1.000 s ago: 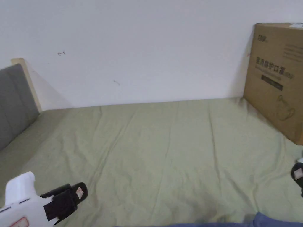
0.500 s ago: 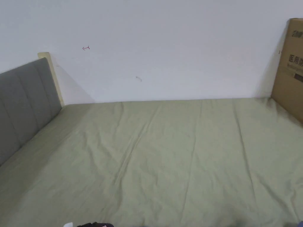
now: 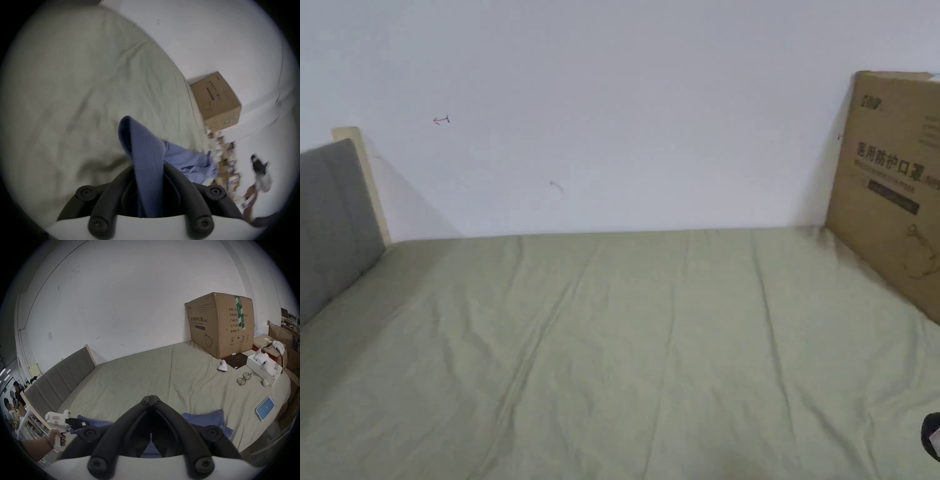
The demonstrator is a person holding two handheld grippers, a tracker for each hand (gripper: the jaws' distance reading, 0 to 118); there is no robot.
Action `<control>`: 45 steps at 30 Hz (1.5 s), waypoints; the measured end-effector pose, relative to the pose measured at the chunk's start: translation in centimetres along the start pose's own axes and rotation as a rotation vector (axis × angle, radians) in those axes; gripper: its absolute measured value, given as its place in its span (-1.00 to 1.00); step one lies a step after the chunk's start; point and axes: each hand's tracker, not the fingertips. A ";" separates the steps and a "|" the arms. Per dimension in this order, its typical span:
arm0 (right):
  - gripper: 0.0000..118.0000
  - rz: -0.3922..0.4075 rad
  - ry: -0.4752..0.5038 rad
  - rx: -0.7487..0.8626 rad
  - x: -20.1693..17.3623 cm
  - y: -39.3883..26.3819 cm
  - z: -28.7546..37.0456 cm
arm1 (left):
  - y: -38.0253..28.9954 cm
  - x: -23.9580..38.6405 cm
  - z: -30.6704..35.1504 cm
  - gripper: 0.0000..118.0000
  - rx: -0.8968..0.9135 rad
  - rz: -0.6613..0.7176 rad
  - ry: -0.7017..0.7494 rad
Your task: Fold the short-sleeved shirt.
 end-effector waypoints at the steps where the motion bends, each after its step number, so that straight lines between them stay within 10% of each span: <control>1: -1.00 -0.006 0.003 0.001 0.3 0.0 0.1 | 0.3 1.4 1.3 -0.89 0.009 -0.102 0.091; 6: -1.00 -0.028 0.024 -0.021 1.5 -1.1 0.3 | 0.9 4.1 6.9 -0.89 0.107 -0.363 0.619; 14: -1.00 -0.048 0.073 -0.047 2.7 -2.8 1.6 | -0.7 13.7 0.8 -0.85 -0.088 -0.239 0.068; 16: -1.00 -0.039 0.072 -0.048 3.2 -3.0 1.8 | -1.6 15.8 -1.4 -0.28 -0.092 -0.210 -0.047; 18: -1.00 -0.035 0.067 -0.040 3.6 -2.9 2.3 | -2.4 17.4 -3.7 0.93 -0.150 -0.220 -0.085; 19: -1.00 -0.035 0.065 -0.036 3.6 -3.0 2.5 | -2.7 17.8 -4.5 1.00 -0.146 -0.236 -0.073; 25: -1.00 -0.054 0.042 -0.018 4.7 -3.2 3.1 | -3.0 18.4 -3.2 0.78 -0.119 -0.291 0.016; 26: -1.00 -0.062 0.039 -0.020 4.9 -3.2 3.0 | -2.6 17.7 -2.9 0.48 -0.100 -0.305 0.030; 28: -1.00 -0.080 0.038 -0.026 4.7 -3.4 2.9 | -2.5 17.2 -2.2 -0.88 -0.059 -0.347 0.093; 29: -1.00 -0.086 0.040 -0.032 4.8 -3.5 2.7 | -2.6 17.1 -2.3 -0.98 -0.067 -0.369 0.131; 41: -1.00 -0.062 0.033 -0.104 4.3 -4.5 0.9 | -7.7 16.6 -13.5 -0.99 -0.373 -0.390 0.034; 45: -1.00 -0.063 0.043 -0.120 3.9 -4.7 0.5 | -7.0 16.5 -10.6 -0.98 -0.363 -0.233 -0.233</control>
